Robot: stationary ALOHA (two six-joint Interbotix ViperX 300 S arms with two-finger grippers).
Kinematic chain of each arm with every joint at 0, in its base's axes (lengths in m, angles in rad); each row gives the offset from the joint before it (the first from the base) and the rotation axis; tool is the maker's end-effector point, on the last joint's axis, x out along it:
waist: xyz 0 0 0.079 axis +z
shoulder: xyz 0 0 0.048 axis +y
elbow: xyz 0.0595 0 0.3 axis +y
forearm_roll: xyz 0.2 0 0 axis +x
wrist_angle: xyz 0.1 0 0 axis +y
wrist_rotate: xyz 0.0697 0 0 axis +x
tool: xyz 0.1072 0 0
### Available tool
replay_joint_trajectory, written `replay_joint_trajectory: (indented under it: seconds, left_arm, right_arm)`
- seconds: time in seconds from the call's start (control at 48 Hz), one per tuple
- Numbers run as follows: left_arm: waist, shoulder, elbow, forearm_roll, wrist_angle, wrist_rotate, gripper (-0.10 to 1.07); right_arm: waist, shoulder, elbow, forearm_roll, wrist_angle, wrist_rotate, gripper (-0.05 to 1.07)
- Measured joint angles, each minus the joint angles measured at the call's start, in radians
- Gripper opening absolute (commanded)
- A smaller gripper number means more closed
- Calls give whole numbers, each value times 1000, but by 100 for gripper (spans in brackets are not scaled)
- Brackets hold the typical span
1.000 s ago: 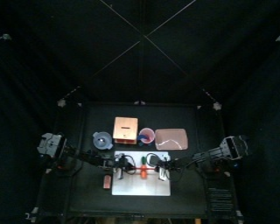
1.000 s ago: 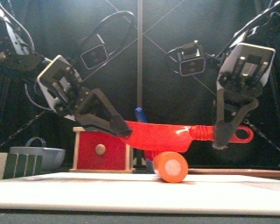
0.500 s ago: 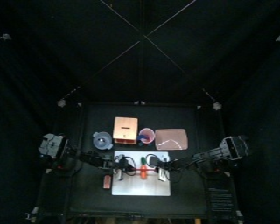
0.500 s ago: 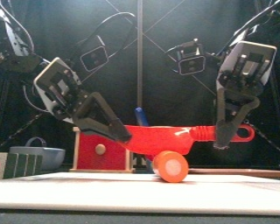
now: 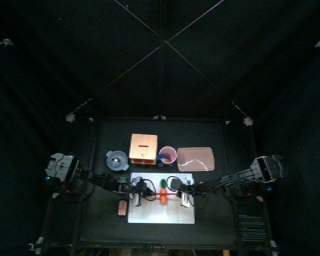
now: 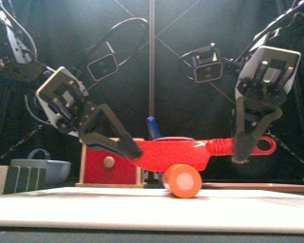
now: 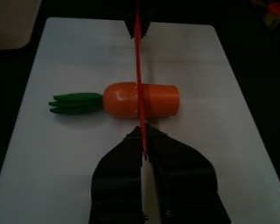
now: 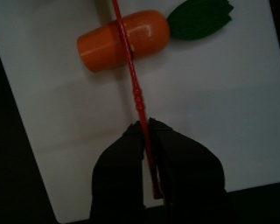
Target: Cut carrot
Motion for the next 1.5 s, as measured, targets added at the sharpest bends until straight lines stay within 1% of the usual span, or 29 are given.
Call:
replay_joint_trajectory:
  seconds: [0.146,0.312,0.479,0.812,1.188,1.5]
  left_arm:
    - [-3,34,-5,-5,-2,0,39]
    - [-8,75,-12,-31,-2,0,39]
    - [-12,86,-17,-54,-2,0,39]
    - [-21,83,-20,-63,-2,0,39]
    - [-61,81,-31,-104,-2,0,39]
    - [-61,81,-31,-112,-2,2,39]
  right_arm:
    - [0,41,3,-2,-34,0,24]
    - [0,86,5,-2,-69,0,24]
    - [0,91,5,0,-80,0,24]
    - [3,89,6,0,-80,0,24]
    - [26,89,2,0,-78,0,24]
    - [26,89,0,-2,-71,0,24]
